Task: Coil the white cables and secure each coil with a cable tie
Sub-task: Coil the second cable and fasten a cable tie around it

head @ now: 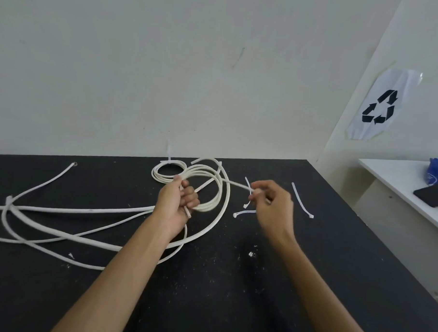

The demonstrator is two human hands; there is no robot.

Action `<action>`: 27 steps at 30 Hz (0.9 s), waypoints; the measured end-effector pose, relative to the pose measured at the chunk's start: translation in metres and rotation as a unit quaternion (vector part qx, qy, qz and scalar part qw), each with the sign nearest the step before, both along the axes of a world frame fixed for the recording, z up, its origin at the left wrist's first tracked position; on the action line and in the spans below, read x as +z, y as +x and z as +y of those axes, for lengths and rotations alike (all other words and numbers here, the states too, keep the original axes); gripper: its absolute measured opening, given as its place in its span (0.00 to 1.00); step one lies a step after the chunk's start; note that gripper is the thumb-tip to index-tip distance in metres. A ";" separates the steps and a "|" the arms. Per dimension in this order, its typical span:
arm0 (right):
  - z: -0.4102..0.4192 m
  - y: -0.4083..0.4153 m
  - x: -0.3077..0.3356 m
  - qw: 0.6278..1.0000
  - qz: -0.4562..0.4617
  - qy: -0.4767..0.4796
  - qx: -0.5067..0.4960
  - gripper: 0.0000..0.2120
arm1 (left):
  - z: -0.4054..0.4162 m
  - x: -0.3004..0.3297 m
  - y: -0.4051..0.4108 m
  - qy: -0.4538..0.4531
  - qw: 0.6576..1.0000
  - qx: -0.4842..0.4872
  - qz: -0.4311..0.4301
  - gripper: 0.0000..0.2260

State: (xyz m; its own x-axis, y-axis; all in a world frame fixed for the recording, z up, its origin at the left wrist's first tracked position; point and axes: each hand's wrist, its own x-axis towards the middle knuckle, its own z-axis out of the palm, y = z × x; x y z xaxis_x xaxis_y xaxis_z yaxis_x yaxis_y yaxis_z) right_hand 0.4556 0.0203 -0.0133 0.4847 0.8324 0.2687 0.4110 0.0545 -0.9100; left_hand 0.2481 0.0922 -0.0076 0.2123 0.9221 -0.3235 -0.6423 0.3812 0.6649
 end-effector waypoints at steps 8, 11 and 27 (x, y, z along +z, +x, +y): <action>-0.015 -0.047 -0.002 0.962 -0.163 -0.126 0.181 0.11 | 0.003 -0.002 0.003 -0.019 0.984 0.090 -0.155 0.17; -0.011 -0.055 0.007 0.951 0.078 -0.201 0.222 0.15 | -0.001 -0.001 0.002 0.003 0.980 0.101 -0.170 0.16; 0.009 -0.068 0.013 0.845 0.438 -0.148 0.269 0.11 | -0.024 -0.008 0.003 0.100 0.986 0.108 -0.085 0.15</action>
State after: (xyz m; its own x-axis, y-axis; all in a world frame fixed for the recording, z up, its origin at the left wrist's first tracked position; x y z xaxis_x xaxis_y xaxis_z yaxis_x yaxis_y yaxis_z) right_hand 0.3872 0.0298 -0.0002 -0.0798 0.9632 -0.2567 -0.4398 -0.2651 -0.8581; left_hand 0.2507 0.0683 -0.0155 0.0397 0.9934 -0.1079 -0.8024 0.0961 0.5890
